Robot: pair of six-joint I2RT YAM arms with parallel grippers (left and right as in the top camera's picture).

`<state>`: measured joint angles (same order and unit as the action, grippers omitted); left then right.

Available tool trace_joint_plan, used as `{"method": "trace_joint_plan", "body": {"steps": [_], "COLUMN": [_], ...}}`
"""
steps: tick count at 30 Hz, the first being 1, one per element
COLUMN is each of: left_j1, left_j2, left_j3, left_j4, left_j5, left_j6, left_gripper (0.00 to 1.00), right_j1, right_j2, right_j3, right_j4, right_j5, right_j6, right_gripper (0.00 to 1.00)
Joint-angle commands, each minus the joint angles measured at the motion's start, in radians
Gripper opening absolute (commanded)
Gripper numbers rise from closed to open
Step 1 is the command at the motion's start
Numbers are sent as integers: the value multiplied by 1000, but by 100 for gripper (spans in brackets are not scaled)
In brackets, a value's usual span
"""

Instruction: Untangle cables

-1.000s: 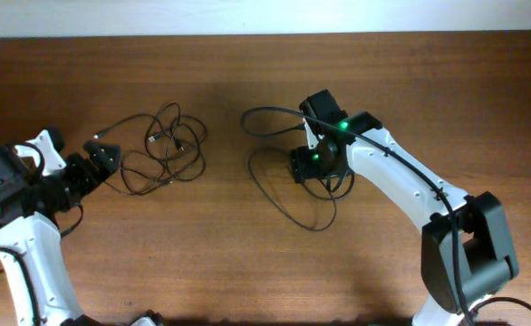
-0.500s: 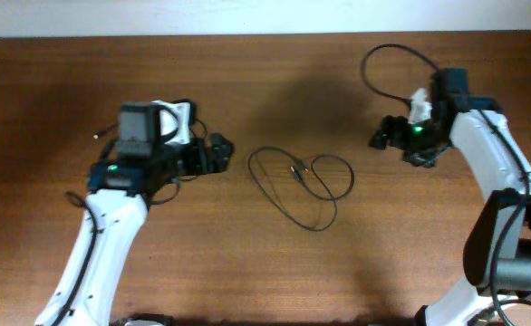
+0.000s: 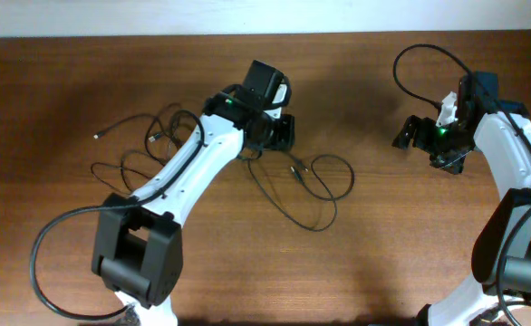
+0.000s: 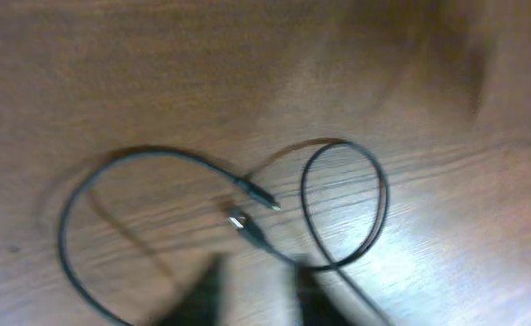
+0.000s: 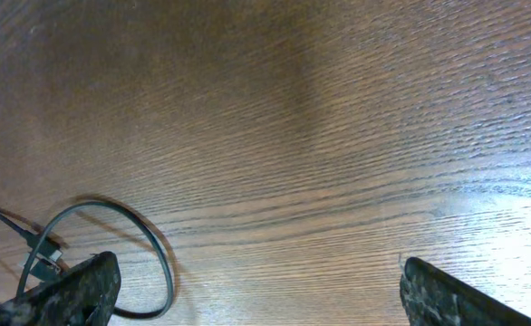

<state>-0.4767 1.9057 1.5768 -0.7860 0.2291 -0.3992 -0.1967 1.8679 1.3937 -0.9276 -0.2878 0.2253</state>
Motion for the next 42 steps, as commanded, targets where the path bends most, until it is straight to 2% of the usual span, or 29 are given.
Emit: {"method": "trace_joint_plan", "body": {"steps": [1, 4, 6, 8, 10, 13, 17, 18, 22, 23, 24, 25, 26, 28, 31, 35, 42], "left_j1": [-89, -171, -209, -228, -237, -256, -256, -256, -254, -254, -254, -254, -254, -254, -253, -221, -214], "left_j2": [43, 90, 106, 111, 115, 143, 150, 154, 157, 158, 158, 158, 159, 164, 202, 256, 323], "left_j3": [14, 14, 14, 14, 14, 14, 14, 14, 14, 14, 14, 14, 14, 14, 14, 14, 14], "left_j4": [5, 53, 122, 135, 127, 101, 1, -5, -18, -12, 7, 23, 32, 66, 121, 179, 179], "left_j5": [-155, -226, -220, -218, -218, -221, -332, -332, -436, -436, -438, -455, -508, -543, -548, -512, -396], "left_j6": [-285, -411, -445, -445, -444, -418, -414, -388, -344, -344, -344, -351, -406, -496, -554, -580, -663], "left_gripper": [0, 0, 12, 34, 42, 40, 26, 25, 27, 30, 41, 48, 50, 46, 38, 30, 29], "right_j1": [0, 0, 0, 0, 0, 0, 0, 0, 0, 0, 0, 0, 0, 0, 0, 0, 0], "right_j2": [5, 5, 5, 5, 5, 5, 5, 5, 5, 5, 5, 5, 5, 5, 5, 5, 5], "right_j3": [-2, -2, -2, -2, -2, -2, -2, -2, -2, -2, -2, -2, -2, -2, -2, -2, -2], "right_j4": [0, 0, 0, 0, 0, 0, 0, 0, 0, 0, 0, 0, 0, 0, 0, 0, 0], "right_j5": [12, 12, 13, 12, 12, 12, 12, 12, 12, 12, 13, 12, 13, 13, 12, 12, 12], "right_j6": [-8, -8, -8, -8, -8, -8, -8, -8, -8, -8, -8, -8, -8, -8, -8, -8, -8], "right_gripper": [98, 99, 98, 98, 98, 99, 98, 98, 98, 98, 98, 98, 98, 98, 98, 99, 98]}}
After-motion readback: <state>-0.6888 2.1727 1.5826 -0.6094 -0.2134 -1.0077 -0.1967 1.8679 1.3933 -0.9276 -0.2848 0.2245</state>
